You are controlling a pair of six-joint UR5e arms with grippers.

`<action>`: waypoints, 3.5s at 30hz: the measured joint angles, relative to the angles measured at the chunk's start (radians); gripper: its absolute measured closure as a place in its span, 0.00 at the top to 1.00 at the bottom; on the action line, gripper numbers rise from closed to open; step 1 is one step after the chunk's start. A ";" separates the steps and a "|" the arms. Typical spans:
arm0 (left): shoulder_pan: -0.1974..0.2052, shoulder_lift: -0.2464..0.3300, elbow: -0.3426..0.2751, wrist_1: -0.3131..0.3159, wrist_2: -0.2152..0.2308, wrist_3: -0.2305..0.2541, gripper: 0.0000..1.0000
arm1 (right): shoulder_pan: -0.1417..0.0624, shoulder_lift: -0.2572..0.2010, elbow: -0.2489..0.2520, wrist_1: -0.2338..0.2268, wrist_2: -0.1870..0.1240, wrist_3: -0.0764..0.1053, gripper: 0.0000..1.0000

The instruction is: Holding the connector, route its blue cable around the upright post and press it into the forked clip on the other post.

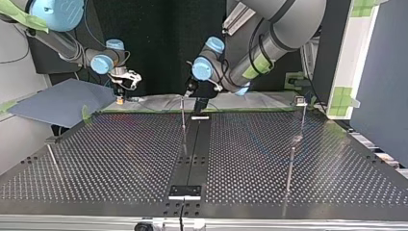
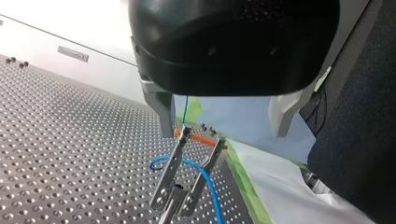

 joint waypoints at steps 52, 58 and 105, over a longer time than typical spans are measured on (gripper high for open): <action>-0.052 0.205 -0.202 0.128 -0.184 -0.139 1.00 | 0.012 0.000 0.000 -0.004 -0.019 0.008 0.56; -0.056 0.257 -0.255 0.092 -0.237 -0.135 1.00 | 0.016 0.000 0.000 -0.004 -0.019 0.009 0.56; -0.055 0.646 -0.644 0.106 -0.318 -0.177 1.00 | 0.034 0.000 -0.006 -0.007 -0.020 0.014 0.56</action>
